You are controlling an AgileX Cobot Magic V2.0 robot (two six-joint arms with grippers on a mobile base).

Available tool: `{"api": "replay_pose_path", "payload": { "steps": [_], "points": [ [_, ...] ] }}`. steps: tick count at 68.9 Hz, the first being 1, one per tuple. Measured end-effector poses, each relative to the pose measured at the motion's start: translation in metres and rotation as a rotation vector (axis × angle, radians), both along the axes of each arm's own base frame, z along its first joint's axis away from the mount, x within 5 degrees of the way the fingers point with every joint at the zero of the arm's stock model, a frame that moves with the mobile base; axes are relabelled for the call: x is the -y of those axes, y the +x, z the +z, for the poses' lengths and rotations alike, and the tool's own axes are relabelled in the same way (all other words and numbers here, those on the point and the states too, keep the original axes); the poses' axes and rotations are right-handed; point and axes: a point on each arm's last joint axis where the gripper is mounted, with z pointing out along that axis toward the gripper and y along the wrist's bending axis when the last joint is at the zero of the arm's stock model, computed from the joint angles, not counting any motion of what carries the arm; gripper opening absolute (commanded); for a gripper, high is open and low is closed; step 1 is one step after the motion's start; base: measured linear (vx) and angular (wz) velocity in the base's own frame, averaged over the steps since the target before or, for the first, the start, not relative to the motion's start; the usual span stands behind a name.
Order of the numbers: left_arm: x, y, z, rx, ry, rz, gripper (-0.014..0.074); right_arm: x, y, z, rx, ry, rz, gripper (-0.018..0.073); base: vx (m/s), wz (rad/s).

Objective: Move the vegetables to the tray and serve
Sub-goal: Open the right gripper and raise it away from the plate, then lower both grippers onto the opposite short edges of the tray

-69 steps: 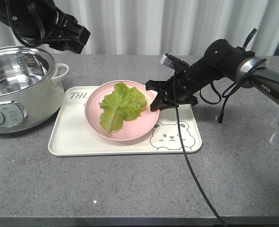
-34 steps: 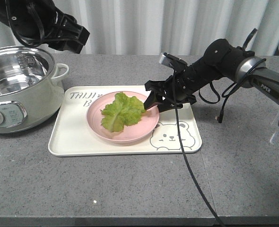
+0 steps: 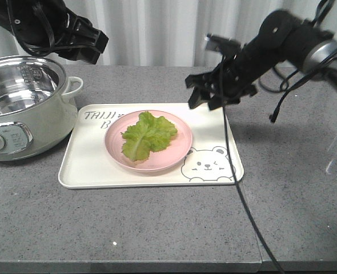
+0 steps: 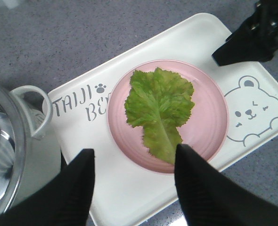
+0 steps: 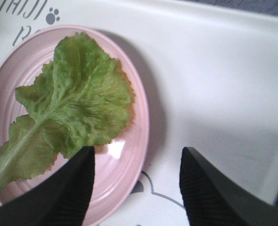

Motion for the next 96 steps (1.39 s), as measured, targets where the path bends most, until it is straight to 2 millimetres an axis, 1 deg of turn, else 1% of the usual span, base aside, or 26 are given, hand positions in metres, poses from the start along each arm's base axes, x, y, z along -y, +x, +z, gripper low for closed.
{"api": "replay_pose_path", "payload": {
  "steps": [7, 11, 18, 26, 37, 47, 58, 67, 75, 82, 89, 96],
  "points": [
    [-0.003, 0.001, 0.001, 0.0, -0.008, 0.065, 0.0364, 0.012, -0.012, 0.037, 0.066, -0.084, -0.046, 0.04, 0.0, 0.0],
    [-0.006, 0.0, 0.002, 0.006, -0.01, 0.103, 0.0364, 0.018, -0.018, 0.051, 0.084, -0.127, -0.073, 0.04, 0.0, 0.0],
    [-0.011, -0.001, 0.006, 0.019, -0.016, 0.174, 0.0364, 0.027, -0.027, 0.065, 0.105, -0.187, -0.114, 0.04, 0.0, 0.0],
    [-0.012, 0.0, 0.006, 0.018, -0.028, 0.209, 0.0364, 0.031, -0.03, 0.071, 0.109, -0.212, -0.154, 0.04, 0.0, 0.0],
    [-0.013, 0.0, 0.006, 0.019, -0.034, 0.236, 0.0364, 0.032, -0.031, 0.073, 0.1, -0.2, -0.186, 0.04, 0.0, 0.0],
    [-0.018, 0.002, 0.007, 0.043, -0.002, 0.279, 0.0364, 0.032, -0.031, 0.073, 0.097, -0.198, -0.193, 0.04, 0.0, 0.0],
    [-0.034, 0.007, 0.007, 0.04, -0.008, 0.331, 0.0364, 0.033, -0.031, 0.067, 0.073, -0.202, -0.206, 0.04, 0.0, 0.0],
    [-0.05, 0.013, 0.002, 0.001, -0.053, 0.37, 0.0364, 0.033, -0.031, 0.053, 0.028, -0.221, -0.206, 0.04, 0.0, 0.0],
    [-0.055, 0.017, -0.013, -0.054, -0.042, 0.379, 0.0364, 0.037, -0.033, 0.036, -0.016, -0.273, -0.206, 0.04, 0.0, 0.0],
    [-0.056, 0.019, -0.031, -0.113, -0.015, 0.382, 0.0364, 0.039, -0.038, 0.026, -0.056, -0.293, -0.204, 0.04, 0.0, 0.0],
    [-0.056, 0.019, -0.048, -0.168, 0.01, 0.383, 0.0364, 0.04, -0.045, 0.025, -0.07, -0.298, -0.202, 0.04, 0.0, 0.0],
    [-0.056, 0.019, -0.062, -0.212, 0.03, 0.383, 0.0364, 0.042, -0.051, 0.032, -0.059, -0.294, -0.204, 0.04, 0.0, 0.0]
  ]
}}
